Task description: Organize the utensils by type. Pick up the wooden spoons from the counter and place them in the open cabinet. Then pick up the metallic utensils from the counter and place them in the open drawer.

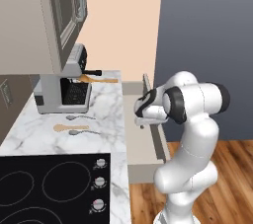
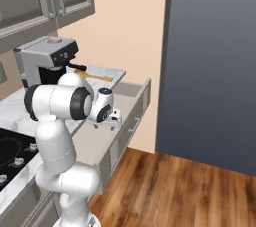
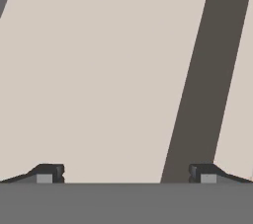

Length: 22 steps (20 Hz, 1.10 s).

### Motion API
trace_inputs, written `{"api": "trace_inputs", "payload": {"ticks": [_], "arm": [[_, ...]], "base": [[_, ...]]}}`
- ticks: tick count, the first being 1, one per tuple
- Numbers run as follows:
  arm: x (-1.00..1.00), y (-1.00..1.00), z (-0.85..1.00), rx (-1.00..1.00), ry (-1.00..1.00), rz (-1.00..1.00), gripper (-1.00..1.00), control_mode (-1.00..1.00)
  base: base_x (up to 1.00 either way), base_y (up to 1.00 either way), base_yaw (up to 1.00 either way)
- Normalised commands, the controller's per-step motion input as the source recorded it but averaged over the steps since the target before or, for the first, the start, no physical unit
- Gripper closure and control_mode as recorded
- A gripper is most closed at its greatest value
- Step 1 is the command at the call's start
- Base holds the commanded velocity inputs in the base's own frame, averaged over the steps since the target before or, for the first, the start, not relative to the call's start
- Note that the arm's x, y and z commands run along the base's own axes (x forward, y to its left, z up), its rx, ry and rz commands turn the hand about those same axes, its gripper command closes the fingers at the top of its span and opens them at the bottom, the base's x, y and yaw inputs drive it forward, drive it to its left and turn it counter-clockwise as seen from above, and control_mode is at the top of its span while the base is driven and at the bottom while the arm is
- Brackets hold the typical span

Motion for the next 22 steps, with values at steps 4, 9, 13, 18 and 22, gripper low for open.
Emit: {"api": "trace_inputs", "payload": {"ticks": [4, 9, 13, 18, 22], "arm": [[0.14, -0.04, -0.39, 0.0, -0.02, -0.01, -1.0, -1.0], [0.21, -0.02, -0.44, 0.0, -0.01, -0.01, -1.0, -1.0], [-0.01, -0.36, -0.14, 0.0, 0.0, -0.05, -1.0, -1.0], [-0.26, -0.71, 0.0, 0.0, 0.0, -0.09, -1.0, -1.0], [-0.2, -0.69, 0.0, 0.0, 0.0, -0.08, -1.0, -1.0]], "base": [[0.0, 0.0, 0.0], [0.0, 0.0, 0.0], [0.0, 0.0, 0.0], [0.0, 0.0, 0.0], [0.0, 0.0, 0.0]]}}
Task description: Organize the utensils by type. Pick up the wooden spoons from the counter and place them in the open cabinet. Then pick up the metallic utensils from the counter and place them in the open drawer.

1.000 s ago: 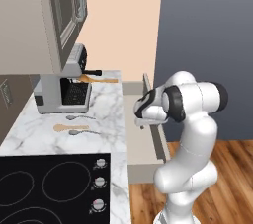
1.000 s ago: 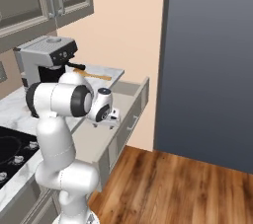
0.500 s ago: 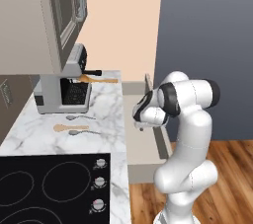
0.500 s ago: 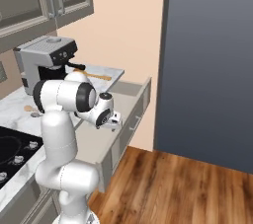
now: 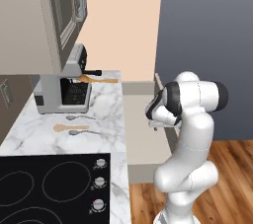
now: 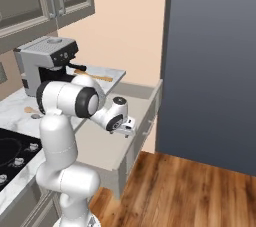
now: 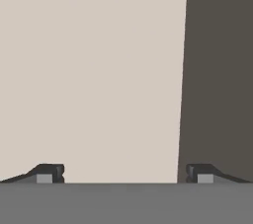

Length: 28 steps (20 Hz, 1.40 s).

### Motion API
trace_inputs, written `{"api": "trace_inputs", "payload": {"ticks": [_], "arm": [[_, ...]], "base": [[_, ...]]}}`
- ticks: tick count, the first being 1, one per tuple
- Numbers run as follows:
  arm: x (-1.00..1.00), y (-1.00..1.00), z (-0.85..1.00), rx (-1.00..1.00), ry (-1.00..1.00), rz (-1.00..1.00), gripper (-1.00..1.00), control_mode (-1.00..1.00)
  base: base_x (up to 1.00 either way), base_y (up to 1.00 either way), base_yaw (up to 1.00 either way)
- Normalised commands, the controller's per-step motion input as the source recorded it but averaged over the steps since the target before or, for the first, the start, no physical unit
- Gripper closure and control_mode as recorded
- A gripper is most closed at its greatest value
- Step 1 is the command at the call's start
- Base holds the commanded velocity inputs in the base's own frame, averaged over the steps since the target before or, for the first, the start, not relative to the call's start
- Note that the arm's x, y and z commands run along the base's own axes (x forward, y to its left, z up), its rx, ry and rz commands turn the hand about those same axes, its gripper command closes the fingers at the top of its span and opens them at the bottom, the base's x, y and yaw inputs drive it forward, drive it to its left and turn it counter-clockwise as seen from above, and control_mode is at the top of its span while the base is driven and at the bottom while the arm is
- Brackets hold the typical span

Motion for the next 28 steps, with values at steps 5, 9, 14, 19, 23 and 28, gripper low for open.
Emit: {"api": "trace_inputs", "payload": {"ticks": [5, 9, 14, 19, 23, 28], "arm": [[-0.24, -0.67, 0.0, 0.0, 0.0, -0.04, -1.0, -1.0], [-0.09, -0.63, 0.0, 0.0, 0.0, 0.0, -1.0, -1.0], [-0.05, -0.68, 0.07, 0.0, 0.0, 0.0, -1.0, -1.0], [-0.15, -0.67, 0.2, -0.02, 0.0, 0.0, -1.0, -1.0], [-0.17, -0.6, 0.21, -0.04, 0.0, 0.0, -1.0, -1.0], [-0.09, -0.25, 0.02, -0.07, -0.03, 0.0, -1.0, -1.0]], "base": [[0.0, 0.0, 0.0], [0.0, 0.0, 0.0], [0.0, 0.0, 0.0], [0.0, 0.0, 0.0], [0.0, 0.0, 0.0], [0.0, 0.0, 0.0]]}}
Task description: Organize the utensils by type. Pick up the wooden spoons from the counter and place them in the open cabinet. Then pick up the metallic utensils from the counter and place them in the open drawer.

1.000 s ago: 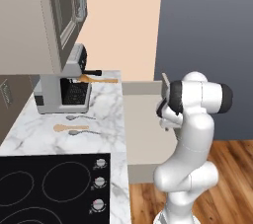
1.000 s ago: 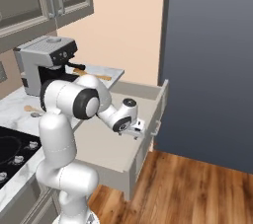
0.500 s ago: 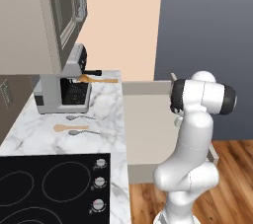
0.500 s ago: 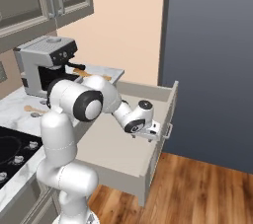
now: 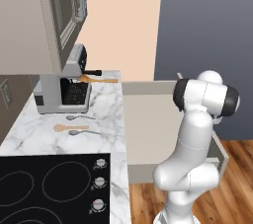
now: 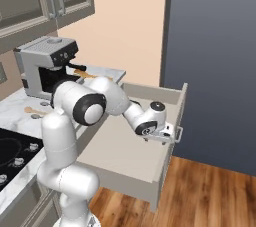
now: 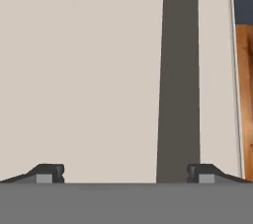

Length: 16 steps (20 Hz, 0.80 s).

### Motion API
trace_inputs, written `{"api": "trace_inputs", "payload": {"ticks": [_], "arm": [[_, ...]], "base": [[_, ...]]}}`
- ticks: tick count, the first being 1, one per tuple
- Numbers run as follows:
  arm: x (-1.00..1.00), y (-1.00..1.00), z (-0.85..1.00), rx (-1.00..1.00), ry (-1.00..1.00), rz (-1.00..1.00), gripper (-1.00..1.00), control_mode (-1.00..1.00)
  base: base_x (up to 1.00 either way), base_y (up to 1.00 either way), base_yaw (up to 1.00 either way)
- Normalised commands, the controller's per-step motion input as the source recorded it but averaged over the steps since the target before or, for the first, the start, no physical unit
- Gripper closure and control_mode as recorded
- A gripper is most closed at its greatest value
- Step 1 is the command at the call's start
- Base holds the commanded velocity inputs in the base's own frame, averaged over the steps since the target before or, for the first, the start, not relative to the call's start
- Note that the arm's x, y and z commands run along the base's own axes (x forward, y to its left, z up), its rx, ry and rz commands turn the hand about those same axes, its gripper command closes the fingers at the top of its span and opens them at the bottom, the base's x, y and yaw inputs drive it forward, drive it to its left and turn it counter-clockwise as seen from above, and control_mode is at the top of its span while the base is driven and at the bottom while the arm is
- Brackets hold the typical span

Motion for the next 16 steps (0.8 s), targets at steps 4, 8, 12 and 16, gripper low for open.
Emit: {"api": "trace_inputs", "payload": {"ticks": [4, 8, 12, 16], "arm": [[-0.19, 0.0, 0.1, -0.05, -0.03, 0.0, -1.0, -1.0], [-0.17, 0.43, 0.51, 0.0, 0.0, 0.0, -1.0, -1.0], [-0.02, 0.85, 0.89, 0.0, 0.09, 0.0, -1.0, -1.0], [0.0, 0.76, 1.0, 0.0, 0.21, 0.0, -1.0, -1.0]], "base": [[0.0, 0.0, 0.0], [0.0, 0.0, 0.0], [0.0, 0.0, 0.0], [0.0, 0.0, 0.0]]}}
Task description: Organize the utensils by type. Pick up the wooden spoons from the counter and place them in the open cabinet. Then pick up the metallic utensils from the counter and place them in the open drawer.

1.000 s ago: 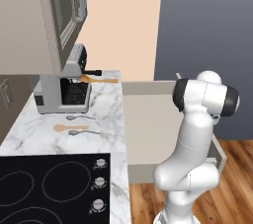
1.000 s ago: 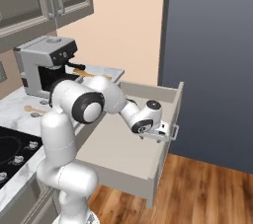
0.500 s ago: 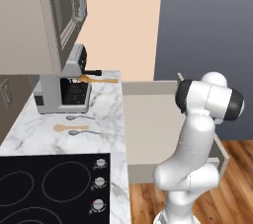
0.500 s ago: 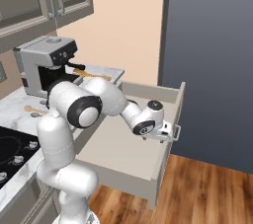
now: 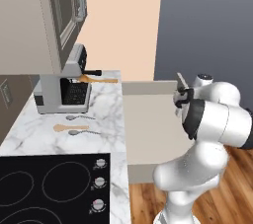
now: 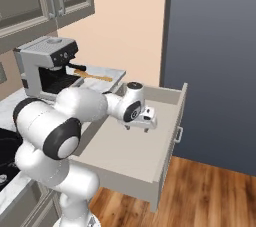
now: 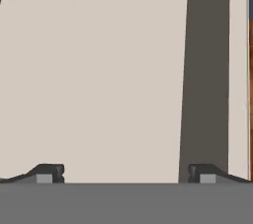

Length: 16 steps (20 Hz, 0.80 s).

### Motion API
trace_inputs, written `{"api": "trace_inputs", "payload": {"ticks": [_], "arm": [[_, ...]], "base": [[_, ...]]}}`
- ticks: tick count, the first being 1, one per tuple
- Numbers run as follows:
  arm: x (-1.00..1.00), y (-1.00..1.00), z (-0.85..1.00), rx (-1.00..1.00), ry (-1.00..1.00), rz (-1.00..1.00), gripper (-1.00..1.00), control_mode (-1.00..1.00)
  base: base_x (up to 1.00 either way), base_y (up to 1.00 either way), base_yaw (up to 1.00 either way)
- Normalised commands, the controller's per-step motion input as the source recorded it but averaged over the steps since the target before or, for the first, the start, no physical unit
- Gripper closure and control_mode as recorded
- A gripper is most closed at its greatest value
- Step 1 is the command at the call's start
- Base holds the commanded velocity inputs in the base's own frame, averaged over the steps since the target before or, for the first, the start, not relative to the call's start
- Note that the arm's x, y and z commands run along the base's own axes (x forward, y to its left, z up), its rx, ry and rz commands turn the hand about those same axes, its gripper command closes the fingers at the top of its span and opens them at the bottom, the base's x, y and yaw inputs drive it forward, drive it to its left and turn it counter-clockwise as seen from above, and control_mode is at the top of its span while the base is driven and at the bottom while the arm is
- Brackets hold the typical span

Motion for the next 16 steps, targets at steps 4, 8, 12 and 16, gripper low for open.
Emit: {"api": "trace_inputs", "payload": {"ticks": [4, 8, 12, 16], "arm": [[0.0, 0.67, 1.0, 0.0, 0.11, 0.0, -1.0, -1.0], [-0.09, 0.48, 0.63, 0.01, 0.16, 0.05, -1.0, -1.0], [-0.14, 0.33, 0.36, 0.05, -0.02, 0.07, -1.0, -1.0], [0.0, 0.48, 0.08, 0.03, -0.13, 0.09, -1.0, -1.0]], "base": [[0.0, 0.0, 0.0], [0.0, 0.0, 0.0], [0.0, 0.0, 0.0], [0.0, 0.0, 0.0]]}}
